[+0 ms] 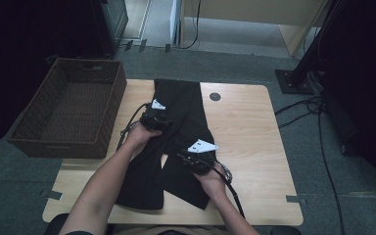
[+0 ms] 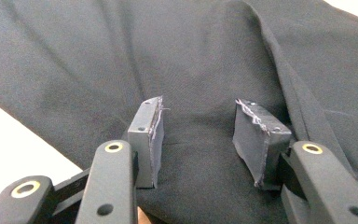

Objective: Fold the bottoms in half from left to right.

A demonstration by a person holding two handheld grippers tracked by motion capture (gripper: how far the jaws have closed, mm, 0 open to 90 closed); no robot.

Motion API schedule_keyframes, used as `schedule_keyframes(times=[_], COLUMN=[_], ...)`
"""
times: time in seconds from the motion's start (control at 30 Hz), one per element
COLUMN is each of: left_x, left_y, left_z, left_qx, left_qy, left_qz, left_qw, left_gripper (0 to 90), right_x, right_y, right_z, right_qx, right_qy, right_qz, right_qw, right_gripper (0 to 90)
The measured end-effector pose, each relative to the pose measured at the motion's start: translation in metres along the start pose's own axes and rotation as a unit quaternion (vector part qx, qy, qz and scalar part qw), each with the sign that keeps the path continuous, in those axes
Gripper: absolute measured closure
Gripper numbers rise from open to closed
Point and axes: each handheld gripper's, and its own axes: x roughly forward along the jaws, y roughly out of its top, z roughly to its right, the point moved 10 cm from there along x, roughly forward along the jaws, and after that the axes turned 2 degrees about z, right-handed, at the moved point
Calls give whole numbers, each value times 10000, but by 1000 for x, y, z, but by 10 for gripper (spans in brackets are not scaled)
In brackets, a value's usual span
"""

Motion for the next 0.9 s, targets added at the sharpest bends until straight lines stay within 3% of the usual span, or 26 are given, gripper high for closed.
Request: schedule_keyframes(times=[0.1, 0.2, 0.47, 0.63, 0.8, 0.9], left_x=[0, 0, -3, -5, -6, -7], left_y=[0, 0, -1, -2, -2, -3], left_z=[0, 0, 0, 0, -3, -5], left_qx=[-38, -80, -51, -108, -75, -156], left_qy=[-31, -57, -68, -91, -53, -123], left_qz=[23, 32, -78, -111, -130, -125], left_qw=[10000, 9999, 9999, 9998, 9999, 9997], left_gripper=[531, 532, 531, 531, 531, 533], right_x=[10, 9, -18, -37, -41, -40], right_y=[-9, -13, -36, -50, -55, -54], right_z=[0, -6, -36, -59, -79, -80], right_qx=[84, 41, -324, -276, -395, -484], right_qy=[31, 192, 595, 962, 1241, 1254], right_qz=[-185, -305, -391, -417, -462, -496], right_qw=[9998, 9993, 9969, 9941, 9904, 9897], right_gripper=[725, 705, 702, 697, 695, 664])
